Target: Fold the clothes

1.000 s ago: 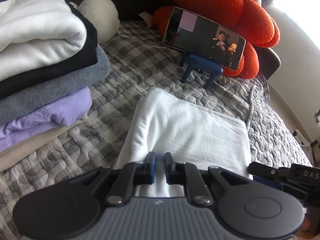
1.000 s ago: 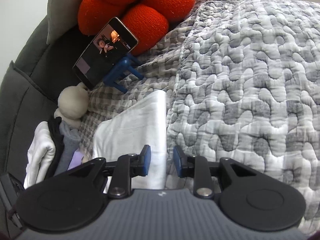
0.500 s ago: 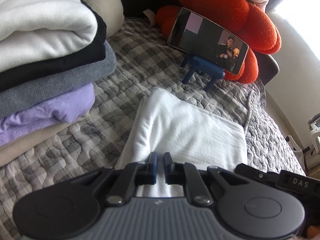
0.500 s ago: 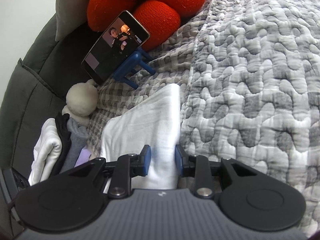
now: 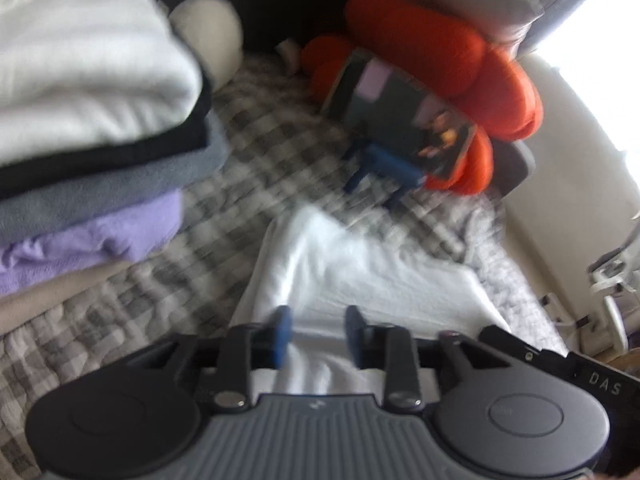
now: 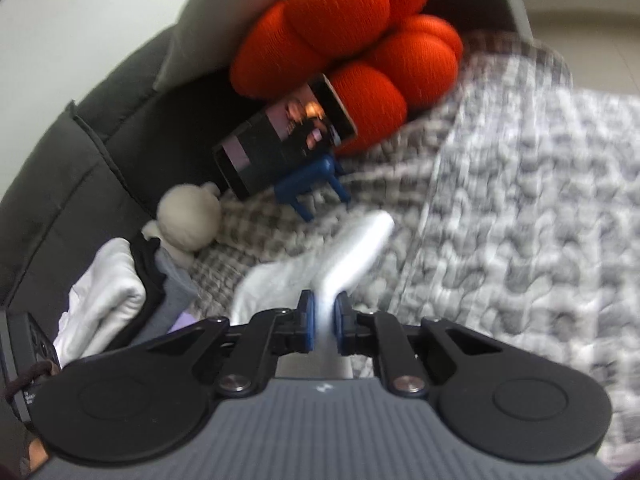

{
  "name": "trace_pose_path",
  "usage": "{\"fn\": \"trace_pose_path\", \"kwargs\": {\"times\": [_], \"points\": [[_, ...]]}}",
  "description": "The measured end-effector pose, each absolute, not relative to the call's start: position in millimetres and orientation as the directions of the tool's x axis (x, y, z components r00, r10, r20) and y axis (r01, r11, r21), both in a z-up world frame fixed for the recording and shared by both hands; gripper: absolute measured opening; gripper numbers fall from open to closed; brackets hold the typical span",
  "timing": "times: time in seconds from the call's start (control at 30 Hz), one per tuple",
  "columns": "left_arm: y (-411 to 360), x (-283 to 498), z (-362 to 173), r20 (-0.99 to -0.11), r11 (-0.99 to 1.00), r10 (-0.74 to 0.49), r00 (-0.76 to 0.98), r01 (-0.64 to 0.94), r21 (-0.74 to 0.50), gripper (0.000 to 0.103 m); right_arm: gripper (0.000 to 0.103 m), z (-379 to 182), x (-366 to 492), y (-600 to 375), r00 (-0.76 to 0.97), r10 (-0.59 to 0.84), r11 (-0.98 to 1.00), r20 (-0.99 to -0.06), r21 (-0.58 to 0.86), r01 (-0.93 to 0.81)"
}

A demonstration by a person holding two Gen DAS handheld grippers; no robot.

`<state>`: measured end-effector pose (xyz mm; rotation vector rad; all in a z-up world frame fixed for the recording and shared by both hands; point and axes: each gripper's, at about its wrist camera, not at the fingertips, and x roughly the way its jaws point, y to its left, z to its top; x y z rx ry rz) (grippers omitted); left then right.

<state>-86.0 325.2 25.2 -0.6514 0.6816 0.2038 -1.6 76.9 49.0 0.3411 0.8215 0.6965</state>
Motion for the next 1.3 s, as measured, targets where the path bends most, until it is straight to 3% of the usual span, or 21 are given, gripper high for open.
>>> {"fn": "trace_pose_path", "kwargs": {"times": [0.13,0.4,0.63,0.73,0.8,0.9,0.93,1.03,1.2,1.3], "points": [[309,-88,43,-0.591,0.817,-0.047,0.806,-0.309,-0.487,0.045,0.013,59,-2,28,0.542,0.620,0.783,-0.568,0.491,-0.381],[265,-72,49,-0.601,0.859,-0.172,0.781,-0.180,-0.479,0.045,0.013,78,-2,-69,0.646,0.478,0.871,-0.595,0.414,-0.264],[220,-64,53,-0.603,0.881,-0.237,0.761,-0.093,-0.464,0.053,0.013,58,4,-116,0.629,0.322,0.941,-0.708,0.310,-0.133],[203,-52,52,-0.616,0.879,-0.266,0.741,-0.077,-0.472,0.058,0.017,54,6,-116,0.621,0.278,0.959,-0.733,0.252,-0.132],[193,-42,50,-0.625,0.873,-0.285,0.726,-0.072,-0.482,0.060,0.027,54,6,-116,0.623,0.266,0.963,-0.735,0.232,-0.137],[178,-27,48,-0.639,0.865,-0.314,0.703,-0.065,-0.497,0.068,0.047,55,6,-111,0.654,0.273,0.961,-0.706,0.235,-0.148],[173,-22,47,-0.643,0.863,-0.323,0.695,-0.063,-0.502,0.072,0.048,56,6,-110,0.664,0.276,0.960,-0.695,0.236,-0.151],[163,-3,42,-0.670,0.850,-0.338,0.661,-0.091,-0.518,0.074,0.048,58,6,-105,0.696,0.284,0.957,-0.660,0.241,-0.162],[159,19,30,-0.694,0.843,-0.330,0.640,-0.132,-0.522,0.075,0.047,61,1,-71,0.636,0.457,0.889,-0.622,0.296,-0.350],[156,27,24,-0.699,0.841,-0.327,0.636,-0.142,-0.522,0.074,0.032,59,-6,-41,0.589,0.496,0.853,-0.638,0.234,-0.466]]}}
